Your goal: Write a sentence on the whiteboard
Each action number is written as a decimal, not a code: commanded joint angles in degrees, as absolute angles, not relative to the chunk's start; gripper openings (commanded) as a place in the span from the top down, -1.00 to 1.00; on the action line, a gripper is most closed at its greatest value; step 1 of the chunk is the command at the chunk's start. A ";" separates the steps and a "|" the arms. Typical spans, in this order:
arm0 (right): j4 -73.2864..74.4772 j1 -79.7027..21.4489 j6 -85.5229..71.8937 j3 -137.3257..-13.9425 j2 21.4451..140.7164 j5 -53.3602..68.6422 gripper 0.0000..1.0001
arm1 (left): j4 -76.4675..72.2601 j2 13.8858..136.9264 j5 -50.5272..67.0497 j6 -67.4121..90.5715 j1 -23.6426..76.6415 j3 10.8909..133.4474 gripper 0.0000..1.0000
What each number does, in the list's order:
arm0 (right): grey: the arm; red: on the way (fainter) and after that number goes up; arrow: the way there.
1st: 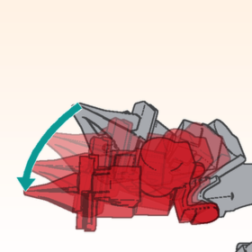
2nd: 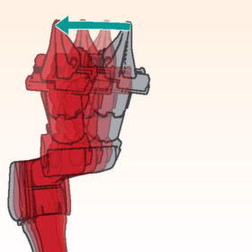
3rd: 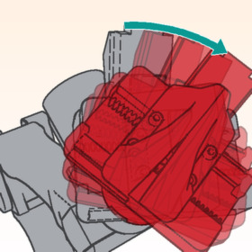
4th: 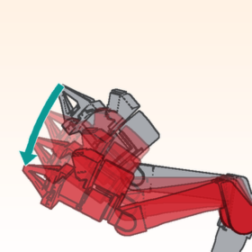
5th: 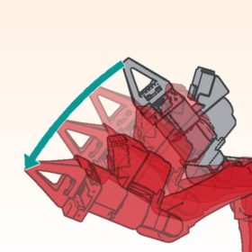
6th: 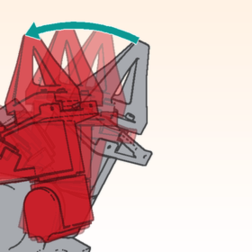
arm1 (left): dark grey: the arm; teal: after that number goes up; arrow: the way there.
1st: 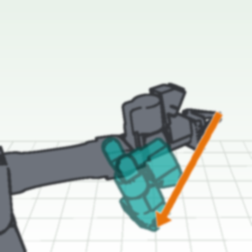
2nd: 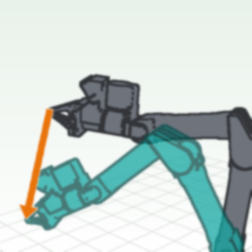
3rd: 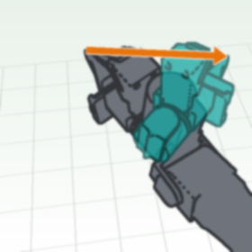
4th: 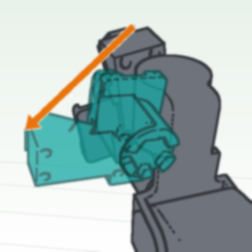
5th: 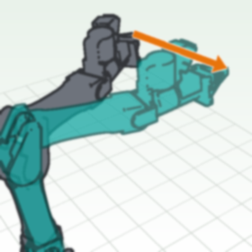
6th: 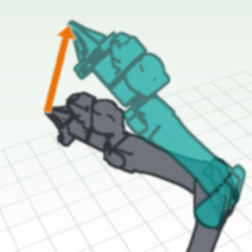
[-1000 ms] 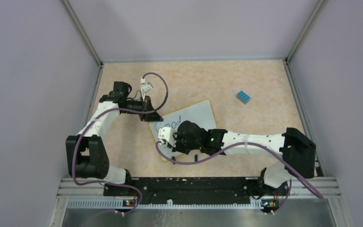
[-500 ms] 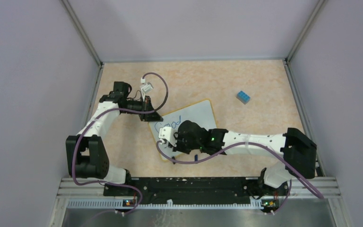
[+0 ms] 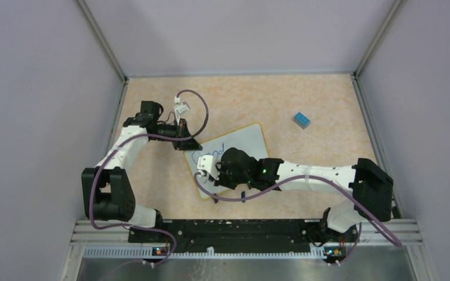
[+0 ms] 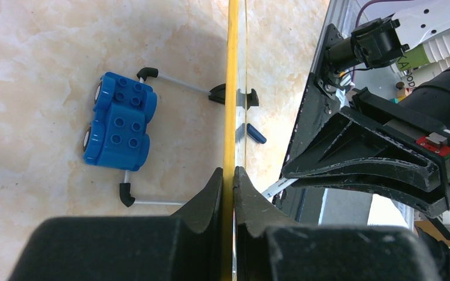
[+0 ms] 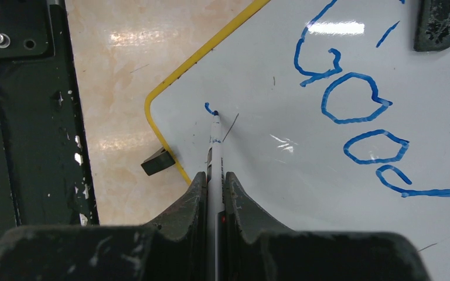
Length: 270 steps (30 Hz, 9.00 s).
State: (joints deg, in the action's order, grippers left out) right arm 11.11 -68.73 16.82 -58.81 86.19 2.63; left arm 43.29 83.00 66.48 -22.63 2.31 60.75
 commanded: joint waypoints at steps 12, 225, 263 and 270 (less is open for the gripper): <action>9.97 -69.22 16.34 -63.15 87.45 1.36 1.00 | 42.53 83.22 62.82 -23.73 2.11 61.24 1.00; 13.19 -66.46 15.12 -59.64 84.75 3.70 1.00 | 42.79 83.48 62.40 -24.16 2.13 61.33 1.00; 13.87 -64.48 15.55 -57.38 77.57 4.09 1.00 | 42.64 83.58 62.31 -23.64 2.11 61.40 1.00; 13.84 -64.48 15.64 -57.81 80.22 2.36 1.00 | 42.79 83.40 62.23 -23.77 2.11 61.44 1.00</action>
State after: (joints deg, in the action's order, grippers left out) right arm 15.44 -64.95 14.98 -55.77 78.98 3.90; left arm 43.33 83.02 66.43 -22.79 2.31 60.75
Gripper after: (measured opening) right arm 0.100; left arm 0.114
